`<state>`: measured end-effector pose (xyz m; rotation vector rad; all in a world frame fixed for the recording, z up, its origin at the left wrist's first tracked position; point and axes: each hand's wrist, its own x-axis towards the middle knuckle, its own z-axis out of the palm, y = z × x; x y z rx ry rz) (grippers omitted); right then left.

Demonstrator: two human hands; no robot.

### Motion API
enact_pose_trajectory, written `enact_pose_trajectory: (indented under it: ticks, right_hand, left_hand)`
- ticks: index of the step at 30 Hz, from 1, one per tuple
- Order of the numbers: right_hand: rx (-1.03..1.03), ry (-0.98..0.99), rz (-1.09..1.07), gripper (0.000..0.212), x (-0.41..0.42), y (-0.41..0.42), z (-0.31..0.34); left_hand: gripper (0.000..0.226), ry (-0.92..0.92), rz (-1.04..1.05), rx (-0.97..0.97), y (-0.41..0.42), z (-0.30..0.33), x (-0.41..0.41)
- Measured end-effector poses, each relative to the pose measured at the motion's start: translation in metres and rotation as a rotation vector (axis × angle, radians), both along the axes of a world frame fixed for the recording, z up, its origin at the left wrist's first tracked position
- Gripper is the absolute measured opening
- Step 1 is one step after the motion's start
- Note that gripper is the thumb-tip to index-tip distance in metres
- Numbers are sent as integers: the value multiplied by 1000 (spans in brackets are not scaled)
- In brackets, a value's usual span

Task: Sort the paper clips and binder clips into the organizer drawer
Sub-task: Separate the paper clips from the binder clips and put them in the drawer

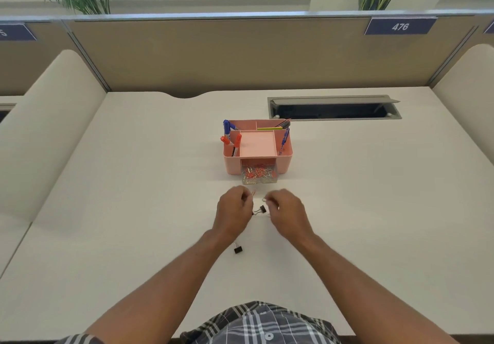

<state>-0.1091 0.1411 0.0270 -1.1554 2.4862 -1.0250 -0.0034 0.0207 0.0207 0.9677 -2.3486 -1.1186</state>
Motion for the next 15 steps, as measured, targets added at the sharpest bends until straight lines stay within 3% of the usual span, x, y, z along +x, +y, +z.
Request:
enact_pose_trajectory:
  ticks: [3,10,13,15]
  right_hand:
    - [-106,34,-65,14,-21,-22,28]
    - [8,10,-76,21,-45,-53,43]
    - [-86,-43,-113,21,-49,-48,36]
    - [-140,-90,-186,19,-54,-40,28]
  left_hand:
    - [15,46,19,-48,-14,20,-22]
    - [13,-49,-21,-139,-33,36,-55]
    - [12,71,5,-153,-36,33,-48]
    - [26,131,28,-182,-39,26,-38]
